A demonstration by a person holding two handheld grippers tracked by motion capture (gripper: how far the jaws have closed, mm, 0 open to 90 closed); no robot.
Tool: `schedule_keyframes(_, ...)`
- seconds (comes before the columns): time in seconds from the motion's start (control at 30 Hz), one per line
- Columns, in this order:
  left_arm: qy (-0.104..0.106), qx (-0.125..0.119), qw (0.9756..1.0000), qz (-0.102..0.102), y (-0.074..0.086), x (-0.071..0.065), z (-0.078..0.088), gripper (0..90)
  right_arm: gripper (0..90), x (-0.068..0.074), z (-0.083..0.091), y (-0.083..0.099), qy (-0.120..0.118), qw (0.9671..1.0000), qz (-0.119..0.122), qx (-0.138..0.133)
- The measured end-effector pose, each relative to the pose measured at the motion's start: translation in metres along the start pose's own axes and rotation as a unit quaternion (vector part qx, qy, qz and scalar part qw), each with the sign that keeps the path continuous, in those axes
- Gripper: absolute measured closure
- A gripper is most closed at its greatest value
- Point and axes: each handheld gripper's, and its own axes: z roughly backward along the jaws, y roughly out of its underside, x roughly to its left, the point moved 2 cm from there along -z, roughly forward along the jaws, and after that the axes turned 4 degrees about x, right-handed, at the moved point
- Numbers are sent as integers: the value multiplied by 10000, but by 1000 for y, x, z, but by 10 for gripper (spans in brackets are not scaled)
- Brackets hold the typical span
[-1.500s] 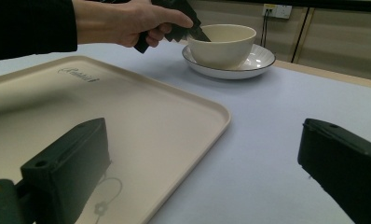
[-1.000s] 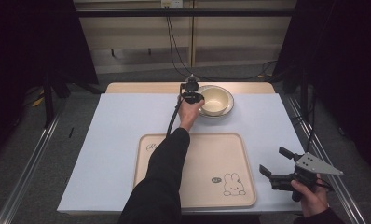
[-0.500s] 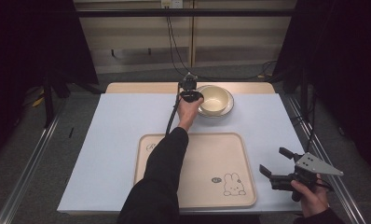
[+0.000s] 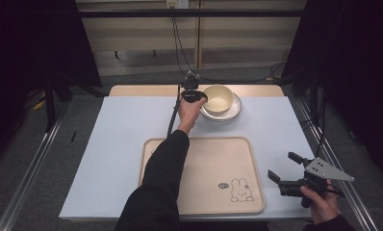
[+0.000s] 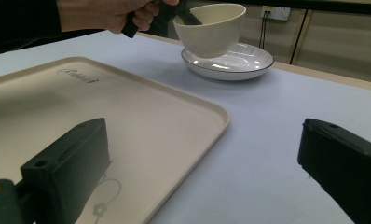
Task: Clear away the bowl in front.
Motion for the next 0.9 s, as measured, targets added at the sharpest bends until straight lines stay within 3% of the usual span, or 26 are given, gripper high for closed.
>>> schedule_keyframes(0.43,86,-91,9999,-5,1,7,27,837,11,0,0,-1,-36,10000,-60,-17)
schedule_keyframes(0.9,201,-78,9997,-111,6,11,48,837,10,0,0,0,-47,10000,47,-58)
